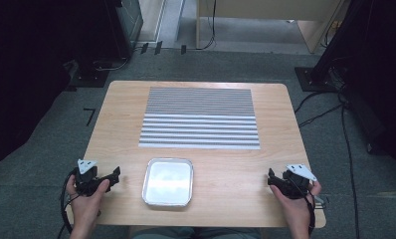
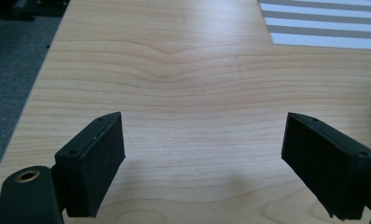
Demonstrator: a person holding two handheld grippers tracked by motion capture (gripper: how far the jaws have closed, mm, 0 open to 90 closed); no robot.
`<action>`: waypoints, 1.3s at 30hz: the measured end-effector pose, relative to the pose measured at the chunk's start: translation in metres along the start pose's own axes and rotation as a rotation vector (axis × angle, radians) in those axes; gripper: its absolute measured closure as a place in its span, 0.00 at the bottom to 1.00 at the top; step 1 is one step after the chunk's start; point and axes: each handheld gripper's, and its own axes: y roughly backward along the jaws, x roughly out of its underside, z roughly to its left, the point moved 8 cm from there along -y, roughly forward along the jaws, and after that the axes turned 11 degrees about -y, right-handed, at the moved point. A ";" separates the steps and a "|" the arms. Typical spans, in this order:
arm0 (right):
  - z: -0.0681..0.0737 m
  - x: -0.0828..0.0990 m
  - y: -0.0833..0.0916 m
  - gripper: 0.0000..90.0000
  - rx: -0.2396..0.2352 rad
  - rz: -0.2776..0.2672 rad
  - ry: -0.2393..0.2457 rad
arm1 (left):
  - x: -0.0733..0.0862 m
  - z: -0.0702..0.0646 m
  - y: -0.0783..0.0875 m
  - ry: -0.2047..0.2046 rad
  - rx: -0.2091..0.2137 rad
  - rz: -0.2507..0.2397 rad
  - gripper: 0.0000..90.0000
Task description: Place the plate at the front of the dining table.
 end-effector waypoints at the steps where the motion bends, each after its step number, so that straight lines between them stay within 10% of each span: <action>1: 0.003 -0.001 0.002 0.22 -0.002 -0.007 0.004 | -0.001 -0.003 0.002 0.000 0.007 -0.007 0.14; 29: 0.149 0.009 0.041 0.39 -0.237 -0.049 0.076 | -0.015 -0.067 0.020 -0.068 0.203 -0.017 0.18; 39: 0.194 0.026 0.040 0.54 -0.362 0.021 0.082 | -0.016 -0.079 0.024 -0.068 0.269 -0.040 0.41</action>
